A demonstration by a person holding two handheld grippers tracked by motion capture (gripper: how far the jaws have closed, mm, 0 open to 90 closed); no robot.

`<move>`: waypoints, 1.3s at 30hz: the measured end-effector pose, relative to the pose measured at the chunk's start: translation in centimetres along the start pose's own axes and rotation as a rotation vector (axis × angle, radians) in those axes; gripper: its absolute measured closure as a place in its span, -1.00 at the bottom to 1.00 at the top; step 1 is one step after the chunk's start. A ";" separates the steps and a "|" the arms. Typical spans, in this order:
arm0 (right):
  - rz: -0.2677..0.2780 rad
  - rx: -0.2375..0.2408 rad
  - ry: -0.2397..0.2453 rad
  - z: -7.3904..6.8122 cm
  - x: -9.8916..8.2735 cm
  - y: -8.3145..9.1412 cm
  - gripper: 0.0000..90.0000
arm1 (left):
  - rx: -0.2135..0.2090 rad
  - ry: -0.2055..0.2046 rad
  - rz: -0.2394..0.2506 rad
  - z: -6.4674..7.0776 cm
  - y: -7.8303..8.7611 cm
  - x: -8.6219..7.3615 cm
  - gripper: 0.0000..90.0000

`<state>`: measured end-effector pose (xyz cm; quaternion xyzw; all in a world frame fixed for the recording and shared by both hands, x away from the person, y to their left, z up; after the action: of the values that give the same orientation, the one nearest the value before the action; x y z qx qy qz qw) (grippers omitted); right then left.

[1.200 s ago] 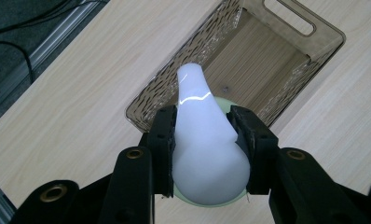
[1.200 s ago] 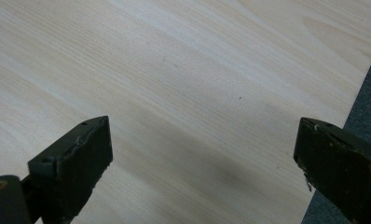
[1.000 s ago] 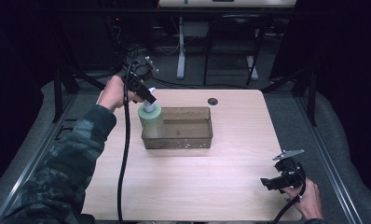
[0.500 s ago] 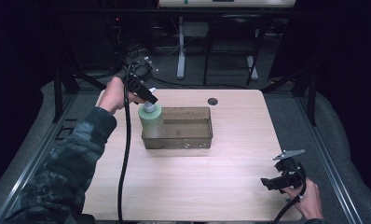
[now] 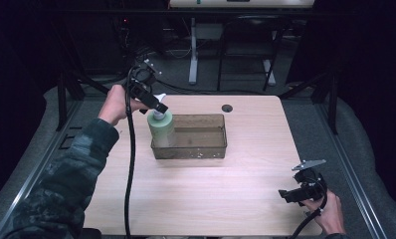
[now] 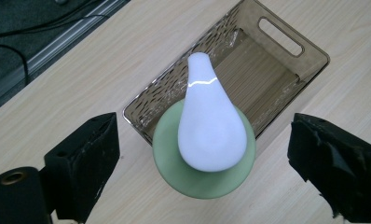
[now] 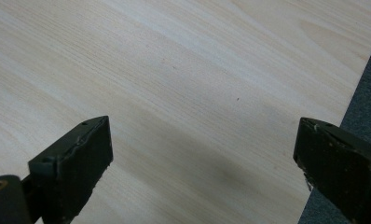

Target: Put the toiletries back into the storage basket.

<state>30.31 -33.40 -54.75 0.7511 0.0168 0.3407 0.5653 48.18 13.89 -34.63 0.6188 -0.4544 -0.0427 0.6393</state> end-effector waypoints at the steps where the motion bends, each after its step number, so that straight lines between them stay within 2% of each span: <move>1: 0.000 0.000 0.000 0.0 0.0 0.0 -0.91 | 0.000 0.000 0.000 0.0 0.0 0.0 -0.84; 4: 0.002 0.002 -0.004 0.0 0.0 0.0 -0.91 | -0.012 0.018 0.021 -0.1 0.6 -0.6 -0.89; 6: 0.005 -0.001 -0.003 0.0 0.0 0.1 -0.91 | -0.004 0.017 0.028 0.0 0.7 -0.9 -0.93; 11: 0.009 0.000 -0.007 0.0 0.0 0.2 -0.91 | 0.001 0.017 0.024 0.1 0.5 -1.7 -0.99; 17: 0.005 0.001 -0.005 -0.2 0.1 0.1 -0.91 | 0.001 0.028 0.027 0.6 0.2 -3.4 -1.00; 25: 0.012 0.000 -0.007 -0.1 0.1 0.2 -0.91 | 0.006 0.037 0.033 0.9 0.0 -5.0 -1.00; 28: 0.015 -0.002 -0.009 -0.1 0.1 0.2 -0.91 | -0.008 0.046 0.039 1.1 -0.3 -5.8 -1.00; 31: 0.013 0.000 -0.010 -0.1 0.1 0.2 -0.91 | -0.002 0.045 0.035 1.2 -0.6 -6.3 -1.00; 39: 0.010 -0.002 -0.005 -0.1 0.0 0.1 -0.91 | -0.022 0.076 0.031 1.5 -2.0 -8.4 -1.00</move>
<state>30.22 -33.30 -54.62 0.7515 0.0112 0.3415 0.5644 43.38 17.49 -41.01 0.6058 -0.4389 -0.0142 0.6635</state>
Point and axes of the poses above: each handheld gripper's, and its own axes: y roughly backward along the jaws, x roughly out of its top, z roughly to its right, the point moved 2 cm from there along -y, roughly forward along the jaws, and after that the axes turned 10 degrees about x, right-handed, at the moved point
